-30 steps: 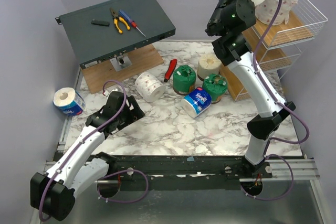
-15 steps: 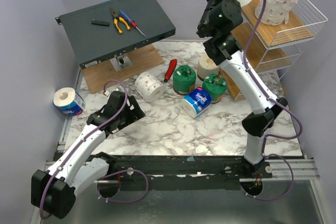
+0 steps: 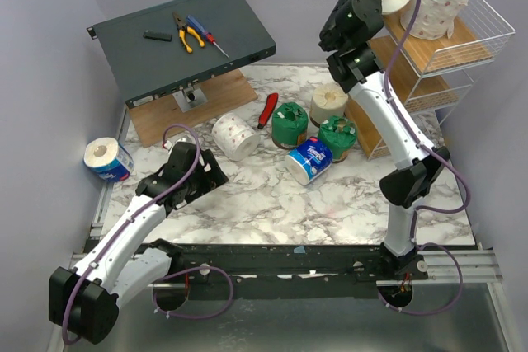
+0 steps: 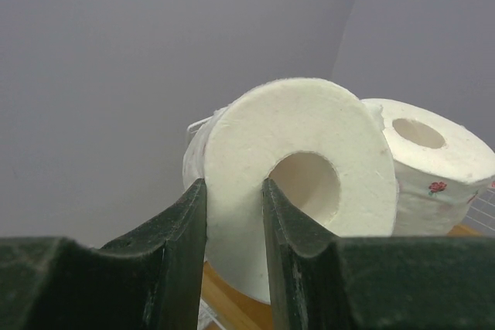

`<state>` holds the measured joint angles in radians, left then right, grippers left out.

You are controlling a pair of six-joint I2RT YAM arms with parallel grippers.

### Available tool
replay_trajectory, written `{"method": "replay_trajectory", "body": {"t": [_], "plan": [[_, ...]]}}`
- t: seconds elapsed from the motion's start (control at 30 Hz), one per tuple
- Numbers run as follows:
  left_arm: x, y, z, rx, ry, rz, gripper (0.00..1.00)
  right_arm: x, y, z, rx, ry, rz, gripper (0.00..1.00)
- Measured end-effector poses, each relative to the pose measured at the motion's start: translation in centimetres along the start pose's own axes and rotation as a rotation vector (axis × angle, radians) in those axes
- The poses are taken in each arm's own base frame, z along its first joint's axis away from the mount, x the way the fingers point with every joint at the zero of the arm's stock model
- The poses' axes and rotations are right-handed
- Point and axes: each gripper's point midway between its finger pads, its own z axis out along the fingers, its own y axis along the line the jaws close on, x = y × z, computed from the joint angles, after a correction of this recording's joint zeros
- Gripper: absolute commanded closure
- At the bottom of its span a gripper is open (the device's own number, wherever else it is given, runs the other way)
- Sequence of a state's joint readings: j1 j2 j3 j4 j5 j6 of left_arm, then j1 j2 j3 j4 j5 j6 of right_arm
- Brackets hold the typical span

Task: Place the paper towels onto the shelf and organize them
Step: Place the paper towel on the shelf.

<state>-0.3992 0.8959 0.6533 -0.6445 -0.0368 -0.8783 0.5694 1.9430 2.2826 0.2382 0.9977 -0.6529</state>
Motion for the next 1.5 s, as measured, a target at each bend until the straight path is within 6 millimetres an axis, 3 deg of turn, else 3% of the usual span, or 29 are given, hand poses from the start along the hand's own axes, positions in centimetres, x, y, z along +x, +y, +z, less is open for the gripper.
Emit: {"method": "replay_trajectory", "body": {"t": [0.47, 0.73, 1.17, 1.5], "plan": [[-0.3, -0.3, 0.0, 0.002, -0.002, -0.004, 0.08, 1.4, -0.8, 2.0, 0.006, 0.009, 0.025, 0.58], [-0.2, -0.3, 0.0, 0.000, 0.001, -0.004, 0.08, 1.5, -1.0, 2.3, 0.009, 0.006, 0.036, 0.40], [-0.2, -0.3, 0.1, -0.003, 0.004, -0.003, 0.08, 0.7, -1.3, 2.4, 0.007, -0.009, 0.051, 0.38], [-0.2, -0.3, 0.1, -0.003, 0.005, -0.003, 0.08, 0.4, -0.9, 2.6, -0.016, -0.027, 0.080, 0.29]]}}
